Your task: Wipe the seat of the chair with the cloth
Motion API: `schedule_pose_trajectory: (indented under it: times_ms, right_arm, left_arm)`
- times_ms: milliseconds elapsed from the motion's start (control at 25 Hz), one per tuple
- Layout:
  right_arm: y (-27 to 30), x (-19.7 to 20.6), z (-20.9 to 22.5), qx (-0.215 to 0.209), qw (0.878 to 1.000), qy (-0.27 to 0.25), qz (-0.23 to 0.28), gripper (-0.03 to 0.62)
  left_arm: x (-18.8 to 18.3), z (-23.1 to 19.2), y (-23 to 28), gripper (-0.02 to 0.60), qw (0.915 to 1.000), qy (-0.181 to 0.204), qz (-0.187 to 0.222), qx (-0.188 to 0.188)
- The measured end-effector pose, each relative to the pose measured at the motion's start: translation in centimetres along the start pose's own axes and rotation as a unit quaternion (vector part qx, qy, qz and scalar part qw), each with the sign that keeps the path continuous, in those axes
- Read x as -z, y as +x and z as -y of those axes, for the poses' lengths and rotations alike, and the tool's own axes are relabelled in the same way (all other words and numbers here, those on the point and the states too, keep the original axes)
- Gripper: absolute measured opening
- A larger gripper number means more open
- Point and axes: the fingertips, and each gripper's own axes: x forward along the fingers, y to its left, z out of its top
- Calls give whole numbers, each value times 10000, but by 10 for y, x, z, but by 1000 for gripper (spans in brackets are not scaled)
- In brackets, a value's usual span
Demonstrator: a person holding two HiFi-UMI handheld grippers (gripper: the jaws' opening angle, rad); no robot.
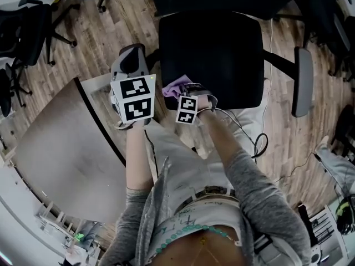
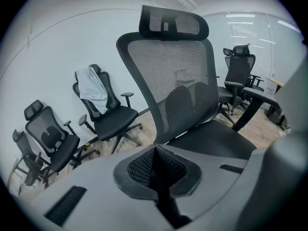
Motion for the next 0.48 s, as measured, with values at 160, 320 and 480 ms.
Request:
schedule_pose_trajectory:
  times_ms: [160,320,480]
  right_arm:
    - [-3,17,4,28,9999,150,-77,48]
    - [-6,37,7,52,9996,203,-198,48]
    - [-9,52,10,66,9994,247,-247,48]
  left_arm:
    - [-2,0,0,8,10000,3,-12,-15]
    - [-2,1,1,8,10000,12,-13,-25]
    - [-3,2,1,8,10000,24,-10,-27]
